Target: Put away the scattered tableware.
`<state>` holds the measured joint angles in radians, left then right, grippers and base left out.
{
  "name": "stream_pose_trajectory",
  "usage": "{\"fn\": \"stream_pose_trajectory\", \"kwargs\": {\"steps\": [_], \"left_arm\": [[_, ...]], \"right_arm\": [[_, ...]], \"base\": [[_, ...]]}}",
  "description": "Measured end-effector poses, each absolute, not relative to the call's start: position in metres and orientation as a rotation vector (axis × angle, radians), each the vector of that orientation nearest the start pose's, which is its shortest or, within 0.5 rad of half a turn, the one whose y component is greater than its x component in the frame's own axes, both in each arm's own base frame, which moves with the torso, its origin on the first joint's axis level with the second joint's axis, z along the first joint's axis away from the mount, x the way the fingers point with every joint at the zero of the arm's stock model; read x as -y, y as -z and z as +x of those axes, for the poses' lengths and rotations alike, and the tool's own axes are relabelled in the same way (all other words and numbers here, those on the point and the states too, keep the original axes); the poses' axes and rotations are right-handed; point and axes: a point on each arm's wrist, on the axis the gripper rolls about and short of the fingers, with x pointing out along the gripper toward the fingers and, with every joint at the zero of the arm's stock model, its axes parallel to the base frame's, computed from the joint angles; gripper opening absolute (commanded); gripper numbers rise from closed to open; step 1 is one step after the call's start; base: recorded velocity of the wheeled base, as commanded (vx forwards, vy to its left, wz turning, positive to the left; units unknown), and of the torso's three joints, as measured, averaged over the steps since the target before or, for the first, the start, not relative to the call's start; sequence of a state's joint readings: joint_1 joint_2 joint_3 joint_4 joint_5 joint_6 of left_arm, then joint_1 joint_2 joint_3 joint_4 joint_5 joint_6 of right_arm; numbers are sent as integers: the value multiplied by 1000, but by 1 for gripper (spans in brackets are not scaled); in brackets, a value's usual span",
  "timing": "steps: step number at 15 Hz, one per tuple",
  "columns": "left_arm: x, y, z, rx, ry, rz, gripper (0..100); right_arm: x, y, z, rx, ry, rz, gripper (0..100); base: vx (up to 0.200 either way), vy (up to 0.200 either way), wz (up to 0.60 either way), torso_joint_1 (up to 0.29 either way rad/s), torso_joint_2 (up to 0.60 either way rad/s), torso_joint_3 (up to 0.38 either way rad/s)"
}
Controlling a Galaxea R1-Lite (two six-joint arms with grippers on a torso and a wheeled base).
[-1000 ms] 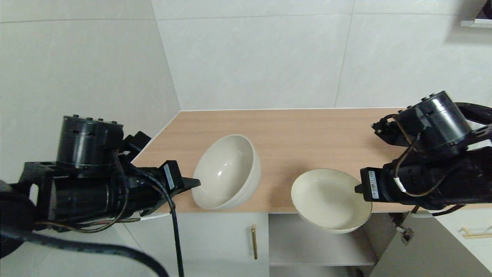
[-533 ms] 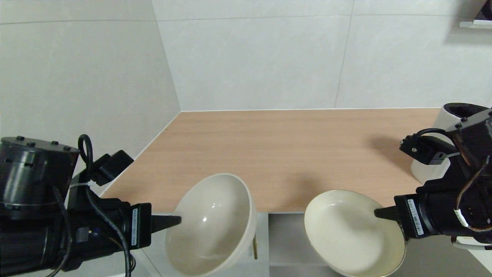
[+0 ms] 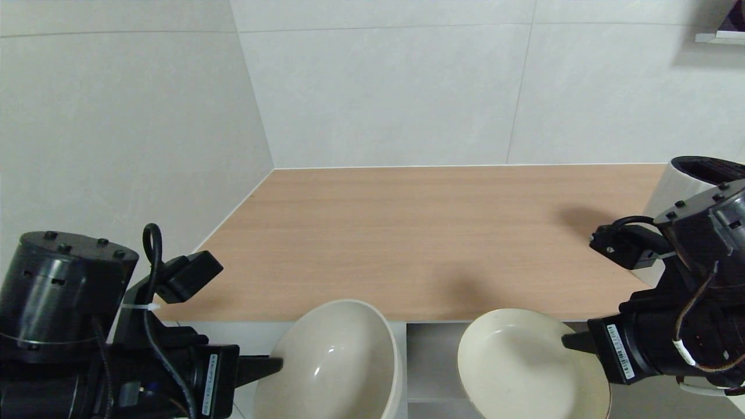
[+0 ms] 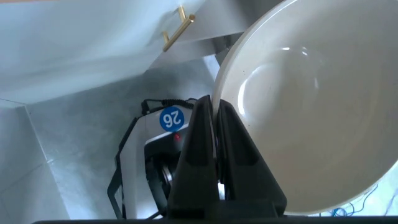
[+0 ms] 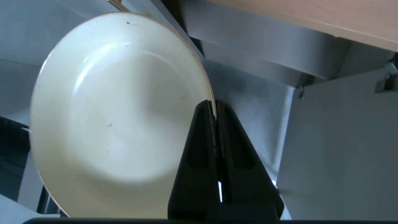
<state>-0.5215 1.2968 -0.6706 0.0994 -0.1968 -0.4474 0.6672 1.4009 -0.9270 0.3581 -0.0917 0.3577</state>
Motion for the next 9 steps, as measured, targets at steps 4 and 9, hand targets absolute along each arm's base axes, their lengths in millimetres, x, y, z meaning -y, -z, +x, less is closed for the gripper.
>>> {"fn": "stream_pose_trajectory", "kwargs": {"steps": [4,9], "left_arm": [[95,-177,157,-884,505,-285,0],[96,-175,158,-895,502,-284,0]], "right_arm": [[-129,-205,166,-869,-392,14,0],[-131,-202,167,-883,-394,4,0]], "base": [[0,0,0,0,0,0],[0,0,0,-86,208,118]]}}
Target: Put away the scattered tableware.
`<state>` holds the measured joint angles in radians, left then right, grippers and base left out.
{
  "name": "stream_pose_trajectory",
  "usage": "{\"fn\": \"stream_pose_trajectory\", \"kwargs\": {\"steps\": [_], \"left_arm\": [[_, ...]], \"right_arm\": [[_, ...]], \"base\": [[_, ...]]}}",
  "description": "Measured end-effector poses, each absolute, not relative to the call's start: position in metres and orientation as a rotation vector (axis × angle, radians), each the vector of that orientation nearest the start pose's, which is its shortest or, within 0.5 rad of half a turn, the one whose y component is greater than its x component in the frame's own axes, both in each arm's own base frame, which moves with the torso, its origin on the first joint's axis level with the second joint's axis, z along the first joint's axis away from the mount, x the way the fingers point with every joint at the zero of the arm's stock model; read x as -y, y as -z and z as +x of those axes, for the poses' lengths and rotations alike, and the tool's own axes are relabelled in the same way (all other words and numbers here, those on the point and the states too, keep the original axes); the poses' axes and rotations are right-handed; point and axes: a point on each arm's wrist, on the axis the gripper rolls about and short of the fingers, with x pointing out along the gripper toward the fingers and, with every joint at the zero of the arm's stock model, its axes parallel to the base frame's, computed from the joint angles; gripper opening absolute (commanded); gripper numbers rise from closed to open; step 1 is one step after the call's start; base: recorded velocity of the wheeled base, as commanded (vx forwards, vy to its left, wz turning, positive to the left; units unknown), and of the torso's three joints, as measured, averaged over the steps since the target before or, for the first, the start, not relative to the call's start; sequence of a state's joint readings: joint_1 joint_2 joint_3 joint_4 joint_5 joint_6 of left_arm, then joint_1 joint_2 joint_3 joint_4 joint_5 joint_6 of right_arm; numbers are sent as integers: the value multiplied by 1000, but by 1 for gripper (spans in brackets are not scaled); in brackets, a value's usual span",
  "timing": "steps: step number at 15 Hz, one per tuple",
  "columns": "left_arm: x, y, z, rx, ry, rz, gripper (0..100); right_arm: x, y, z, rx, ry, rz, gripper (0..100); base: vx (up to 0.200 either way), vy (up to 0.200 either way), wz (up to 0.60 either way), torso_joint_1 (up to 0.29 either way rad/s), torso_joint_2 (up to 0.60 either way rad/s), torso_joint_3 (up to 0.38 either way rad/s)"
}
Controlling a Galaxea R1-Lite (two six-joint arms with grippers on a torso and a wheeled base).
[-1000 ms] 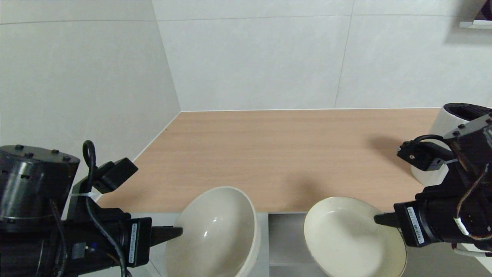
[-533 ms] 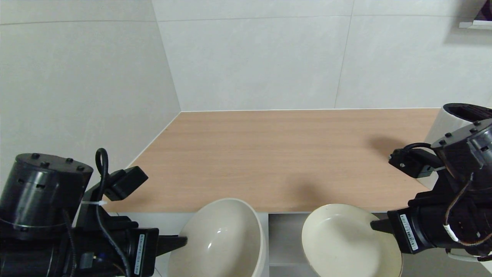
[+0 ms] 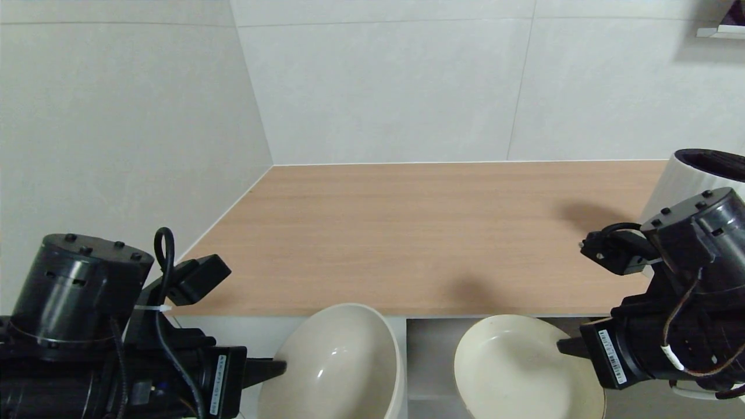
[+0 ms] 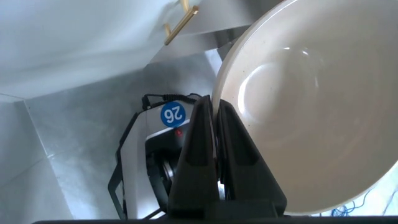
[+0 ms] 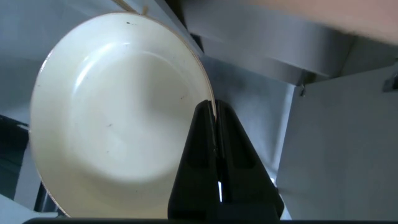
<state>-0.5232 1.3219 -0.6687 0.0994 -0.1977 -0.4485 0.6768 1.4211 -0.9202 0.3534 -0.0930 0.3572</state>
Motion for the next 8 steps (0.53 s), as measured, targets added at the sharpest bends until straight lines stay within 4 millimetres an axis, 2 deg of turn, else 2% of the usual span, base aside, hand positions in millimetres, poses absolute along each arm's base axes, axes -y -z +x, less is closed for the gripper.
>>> {"fn": "stream_pose_trajectory", "kwargs": {"steps": [8], "left_arm": [[98,-171,160,-911,496,-282,0]], "right_arm": [[-134,-197,170,-903,-387,-7,0]], "base": [[0,0,0,-196,479,282]]}}
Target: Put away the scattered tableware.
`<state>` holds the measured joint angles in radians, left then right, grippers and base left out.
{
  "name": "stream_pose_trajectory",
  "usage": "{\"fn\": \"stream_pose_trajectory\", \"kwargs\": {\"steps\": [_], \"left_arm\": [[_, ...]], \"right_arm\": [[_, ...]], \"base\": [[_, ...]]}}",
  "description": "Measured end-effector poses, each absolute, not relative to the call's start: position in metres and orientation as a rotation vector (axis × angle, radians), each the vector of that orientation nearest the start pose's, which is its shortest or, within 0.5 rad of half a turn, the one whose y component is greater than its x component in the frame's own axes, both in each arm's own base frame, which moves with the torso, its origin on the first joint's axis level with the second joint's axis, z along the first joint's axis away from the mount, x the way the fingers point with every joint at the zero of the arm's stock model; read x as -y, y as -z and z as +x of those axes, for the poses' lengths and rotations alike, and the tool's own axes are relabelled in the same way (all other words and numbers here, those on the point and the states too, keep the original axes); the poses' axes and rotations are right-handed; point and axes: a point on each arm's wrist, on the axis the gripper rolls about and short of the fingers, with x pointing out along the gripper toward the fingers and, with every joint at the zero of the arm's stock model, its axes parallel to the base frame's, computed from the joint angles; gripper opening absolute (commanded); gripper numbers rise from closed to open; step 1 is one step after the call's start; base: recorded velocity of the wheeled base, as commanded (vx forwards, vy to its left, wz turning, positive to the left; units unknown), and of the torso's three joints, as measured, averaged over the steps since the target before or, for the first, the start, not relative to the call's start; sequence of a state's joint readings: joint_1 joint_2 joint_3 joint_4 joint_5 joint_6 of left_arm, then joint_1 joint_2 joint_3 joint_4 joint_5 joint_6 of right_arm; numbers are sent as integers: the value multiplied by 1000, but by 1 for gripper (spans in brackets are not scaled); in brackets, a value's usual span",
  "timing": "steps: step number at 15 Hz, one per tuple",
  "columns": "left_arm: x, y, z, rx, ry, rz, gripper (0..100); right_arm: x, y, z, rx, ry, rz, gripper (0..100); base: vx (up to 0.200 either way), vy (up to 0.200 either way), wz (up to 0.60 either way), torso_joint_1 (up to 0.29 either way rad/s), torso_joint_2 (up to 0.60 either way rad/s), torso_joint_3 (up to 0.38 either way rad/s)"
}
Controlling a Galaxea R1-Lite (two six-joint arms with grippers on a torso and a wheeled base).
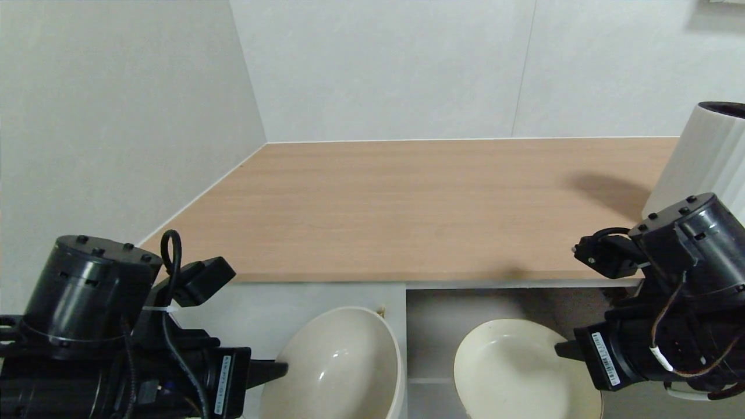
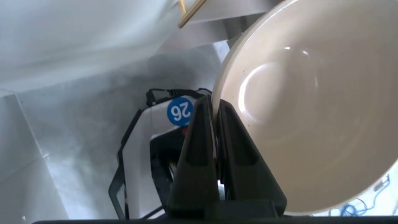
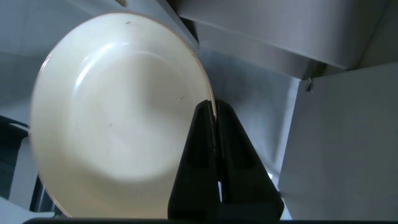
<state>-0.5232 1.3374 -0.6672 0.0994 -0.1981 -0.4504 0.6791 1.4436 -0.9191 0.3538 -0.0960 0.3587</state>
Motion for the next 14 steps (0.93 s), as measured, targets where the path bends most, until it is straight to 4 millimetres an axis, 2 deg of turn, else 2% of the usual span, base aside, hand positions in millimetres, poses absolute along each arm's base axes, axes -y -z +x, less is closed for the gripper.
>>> {"fn": "stream_pose_trajectory", "kwargs": {"steps": [10,14], "left_arm": [[98,-170,162,-918,494,-281,0],[99,-169,162,-922,492,-280,0]], "right_arm": [[-136,-193,172,-919,-381,-15,0],[-137,-192,173,-923,-380,-17,0]], "base": [[0,0,0,-138,457,308],[0,0,0,-24,124,89]]}}
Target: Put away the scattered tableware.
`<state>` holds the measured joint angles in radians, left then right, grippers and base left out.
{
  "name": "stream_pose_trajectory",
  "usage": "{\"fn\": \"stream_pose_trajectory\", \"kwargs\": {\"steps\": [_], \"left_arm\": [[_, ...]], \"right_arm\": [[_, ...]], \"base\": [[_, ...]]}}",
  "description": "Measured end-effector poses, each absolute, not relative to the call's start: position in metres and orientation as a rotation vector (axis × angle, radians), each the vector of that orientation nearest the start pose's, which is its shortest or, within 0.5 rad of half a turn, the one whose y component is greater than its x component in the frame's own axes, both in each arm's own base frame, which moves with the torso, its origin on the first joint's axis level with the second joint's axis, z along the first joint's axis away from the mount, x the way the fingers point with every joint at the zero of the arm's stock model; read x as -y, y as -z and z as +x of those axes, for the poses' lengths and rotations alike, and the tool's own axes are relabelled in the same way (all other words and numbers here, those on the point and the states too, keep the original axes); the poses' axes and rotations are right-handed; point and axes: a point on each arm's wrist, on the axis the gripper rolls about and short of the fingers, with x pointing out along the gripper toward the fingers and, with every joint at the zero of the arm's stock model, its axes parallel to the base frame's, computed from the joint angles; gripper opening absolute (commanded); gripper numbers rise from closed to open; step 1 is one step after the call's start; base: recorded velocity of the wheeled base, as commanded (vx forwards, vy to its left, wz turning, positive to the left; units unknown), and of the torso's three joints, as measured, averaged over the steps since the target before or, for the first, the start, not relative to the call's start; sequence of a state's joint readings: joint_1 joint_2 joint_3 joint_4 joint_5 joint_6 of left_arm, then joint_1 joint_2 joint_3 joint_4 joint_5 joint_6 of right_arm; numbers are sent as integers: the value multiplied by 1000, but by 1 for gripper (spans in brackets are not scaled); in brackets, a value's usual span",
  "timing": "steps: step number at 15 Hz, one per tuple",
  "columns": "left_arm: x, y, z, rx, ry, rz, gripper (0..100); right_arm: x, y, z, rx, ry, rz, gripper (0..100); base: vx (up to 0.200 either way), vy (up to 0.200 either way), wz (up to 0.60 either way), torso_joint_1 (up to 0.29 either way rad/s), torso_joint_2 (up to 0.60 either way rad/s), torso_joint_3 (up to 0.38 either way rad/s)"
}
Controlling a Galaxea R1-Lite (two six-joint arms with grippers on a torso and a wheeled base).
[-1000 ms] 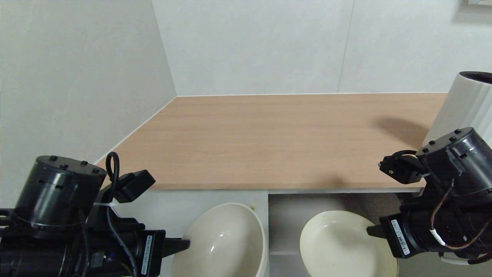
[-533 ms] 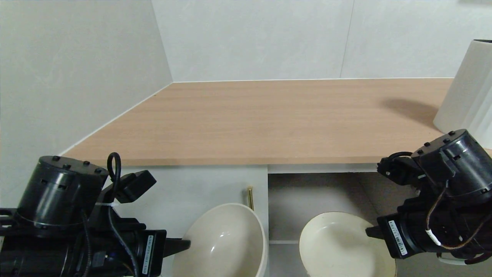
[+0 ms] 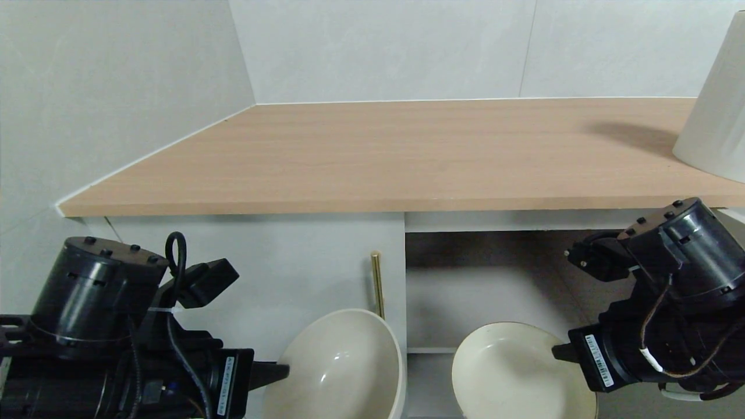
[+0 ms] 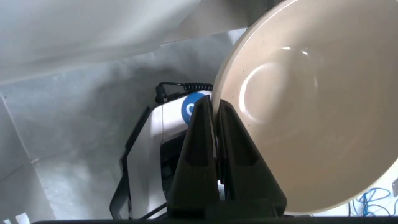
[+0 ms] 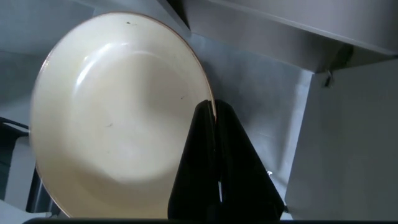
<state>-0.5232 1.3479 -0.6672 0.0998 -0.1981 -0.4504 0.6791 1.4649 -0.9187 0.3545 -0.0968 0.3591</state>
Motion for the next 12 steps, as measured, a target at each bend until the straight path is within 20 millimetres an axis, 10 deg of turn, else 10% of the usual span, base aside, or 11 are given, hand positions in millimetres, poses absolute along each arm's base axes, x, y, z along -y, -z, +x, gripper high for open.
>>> {"fn": "stream_pose_trajectory", "kwargs": {"steps": [12], "left_arm": [[99,-169,162,-923,493,-280,0]], "right_arm": [[-157,-135,221,-1041,-288,-47,0]], "base": [[0,0,0,0,0,0]]}}
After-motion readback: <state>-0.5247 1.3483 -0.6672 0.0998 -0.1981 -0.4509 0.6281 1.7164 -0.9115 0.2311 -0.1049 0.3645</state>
